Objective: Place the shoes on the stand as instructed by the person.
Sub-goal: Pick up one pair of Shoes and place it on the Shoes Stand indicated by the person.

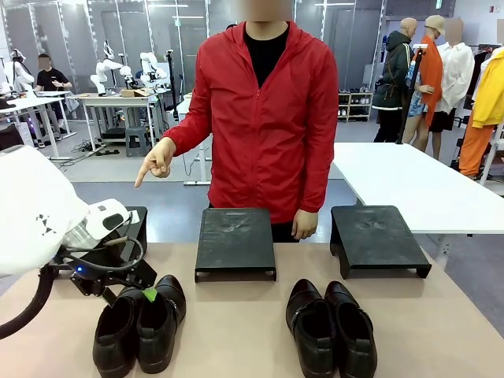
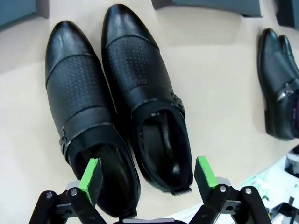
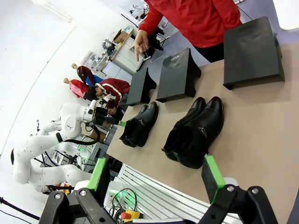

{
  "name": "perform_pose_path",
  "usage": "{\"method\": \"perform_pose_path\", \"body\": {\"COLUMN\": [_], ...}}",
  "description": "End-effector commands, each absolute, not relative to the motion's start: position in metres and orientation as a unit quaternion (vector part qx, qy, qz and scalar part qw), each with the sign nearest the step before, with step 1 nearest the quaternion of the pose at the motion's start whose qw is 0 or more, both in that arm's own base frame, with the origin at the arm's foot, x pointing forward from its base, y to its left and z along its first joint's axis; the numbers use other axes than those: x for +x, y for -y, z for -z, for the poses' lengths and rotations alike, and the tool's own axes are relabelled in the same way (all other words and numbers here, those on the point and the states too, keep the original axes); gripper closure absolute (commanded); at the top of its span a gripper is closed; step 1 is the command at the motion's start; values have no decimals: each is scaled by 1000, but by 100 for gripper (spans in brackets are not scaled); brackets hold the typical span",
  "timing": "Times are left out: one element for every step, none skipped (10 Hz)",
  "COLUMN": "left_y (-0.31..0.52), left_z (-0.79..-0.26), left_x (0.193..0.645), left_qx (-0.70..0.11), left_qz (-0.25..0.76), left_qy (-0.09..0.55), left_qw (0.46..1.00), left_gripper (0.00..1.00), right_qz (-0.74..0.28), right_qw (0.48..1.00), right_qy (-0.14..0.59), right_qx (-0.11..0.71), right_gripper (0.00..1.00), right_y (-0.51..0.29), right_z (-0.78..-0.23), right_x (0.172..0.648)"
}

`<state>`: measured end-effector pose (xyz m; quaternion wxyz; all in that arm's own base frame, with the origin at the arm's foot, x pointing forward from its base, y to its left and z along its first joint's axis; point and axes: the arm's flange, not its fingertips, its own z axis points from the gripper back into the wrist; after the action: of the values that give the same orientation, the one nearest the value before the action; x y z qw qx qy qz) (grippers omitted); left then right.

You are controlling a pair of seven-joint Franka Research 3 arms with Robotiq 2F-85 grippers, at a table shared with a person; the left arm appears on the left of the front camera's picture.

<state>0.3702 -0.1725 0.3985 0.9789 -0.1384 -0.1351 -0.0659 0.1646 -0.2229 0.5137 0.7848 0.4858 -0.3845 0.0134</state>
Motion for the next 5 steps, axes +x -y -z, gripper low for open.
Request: {"method": "perform_pose_path", "body": {"left_y": [177, 179, 180, 179, 179], "left_z": [-372, -368, -364, -357, -349], "left_x": [369, 366, 365, 365, 363], "left_qx": [-127, -124, -110, -94, -95], "left_qz": [42, 30, 20, 19, -2], "left_qy": [143, 136, 144, 152, 154], "left_qw": [981, 982, 983, 984, 984], "left_gripper": [0, 0, 0, 0, 0], "right_qz": [-21, -21, -21, -21, -21], "right_qw": [780, 780, 780, 780, 780], "right_qy": [393, 393, 393, 393, 393], "right_qx": [486, 486, 486, 486, 486], "right_gripper": [0, 0, 0, 0, 0], "right_y": [223, 223, 223, 223, 223], "right_z": [-515, -515, -515, -515, -515], "right_x": [164, 164, 164, 164, 164]}}
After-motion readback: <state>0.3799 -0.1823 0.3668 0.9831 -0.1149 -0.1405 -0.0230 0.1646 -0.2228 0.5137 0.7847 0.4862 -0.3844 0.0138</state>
